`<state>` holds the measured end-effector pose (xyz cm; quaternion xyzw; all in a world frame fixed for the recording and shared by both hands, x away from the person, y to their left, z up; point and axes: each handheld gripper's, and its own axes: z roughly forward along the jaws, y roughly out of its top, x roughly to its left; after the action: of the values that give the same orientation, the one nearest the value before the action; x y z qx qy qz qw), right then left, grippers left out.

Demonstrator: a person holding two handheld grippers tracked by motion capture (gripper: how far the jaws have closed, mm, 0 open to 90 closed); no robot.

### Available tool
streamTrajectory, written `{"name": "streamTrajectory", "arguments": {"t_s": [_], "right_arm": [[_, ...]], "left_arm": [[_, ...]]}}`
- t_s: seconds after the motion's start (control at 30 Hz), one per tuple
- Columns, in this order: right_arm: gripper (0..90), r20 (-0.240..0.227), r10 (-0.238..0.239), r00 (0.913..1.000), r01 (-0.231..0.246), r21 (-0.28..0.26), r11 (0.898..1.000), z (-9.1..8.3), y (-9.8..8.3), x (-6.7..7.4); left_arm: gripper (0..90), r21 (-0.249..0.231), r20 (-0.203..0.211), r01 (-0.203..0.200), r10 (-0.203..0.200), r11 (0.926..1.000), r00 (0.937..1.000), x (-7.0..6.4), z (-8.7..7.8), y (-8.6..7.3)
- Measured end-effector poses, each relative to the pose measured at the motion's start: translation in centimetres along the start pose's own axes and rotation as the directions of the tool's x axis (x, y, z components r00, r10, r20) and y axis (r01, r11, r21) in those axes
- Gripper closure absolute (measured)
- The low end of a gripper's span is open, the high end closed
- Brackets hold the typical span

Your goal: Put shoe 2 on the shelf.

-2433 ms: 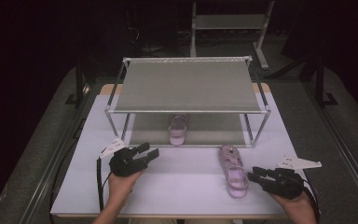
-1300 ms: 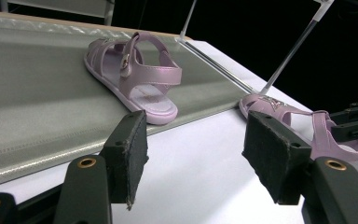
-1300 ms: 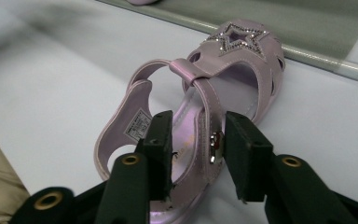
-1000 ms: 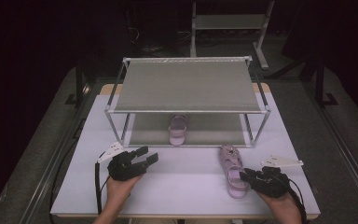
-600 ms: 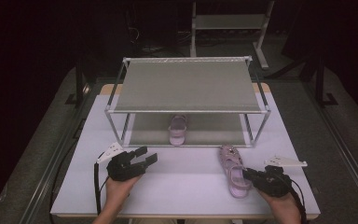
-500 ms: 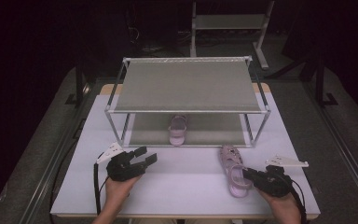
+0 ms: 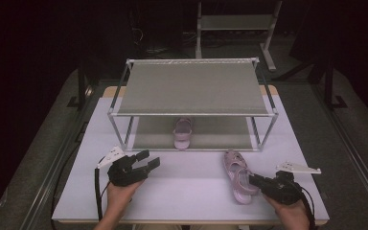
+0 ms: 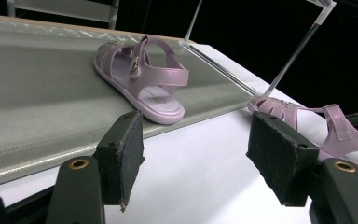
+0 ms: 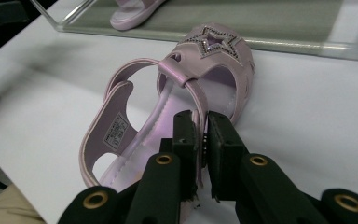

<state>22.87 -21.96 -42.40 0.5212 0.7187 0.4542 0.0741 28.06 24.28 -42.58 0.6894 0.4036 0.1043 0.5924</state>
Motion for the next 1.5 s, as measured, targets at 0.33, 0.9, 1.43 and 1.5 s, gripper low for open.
{"name": "streamTrajectory", "arguments": {"t_s": [0.33, 0.9, 1.43, 1.5], "right_arm": [[82.0, -0.036, 0.013, 0.9993, -0.013, -0.016, 1.000, 0.0, -0.2, 0.7], [82.1, -0.075, 0.031, 0.9967, -0.034, -0.038, 0.999, 0.3, 0.5, 1.7], [82.1, -0.102, 0.036, 0.9942, -0.043, -0.066, 0.997, 1.0, 1.7, 2.5], [82.1, -0.101, 0.037, 0.9942, -0.044, -0.068, 0.997, 1.0, 1.7, 2.6]], "left_arm": [[34.6, -0.001, 0.001, -0.002, 0.002, 1.0000, 1.0000, -0.1, -0.2, 0.0], [34.3, -0.001, 0.003, -0.005, 0.005, 1.0000, 1.0000, -0.3, -0.2, 0.0], [34.2, -0.003, 0.007, -0.005, 0.005, 1.0000, 1.0000, -0.4, -0.1, 0.2], [34.2, -0.002, 0.008, -0.002, 0.003, 1.0000, 1.0000, -0.4, 0.0, 0.1]]}}
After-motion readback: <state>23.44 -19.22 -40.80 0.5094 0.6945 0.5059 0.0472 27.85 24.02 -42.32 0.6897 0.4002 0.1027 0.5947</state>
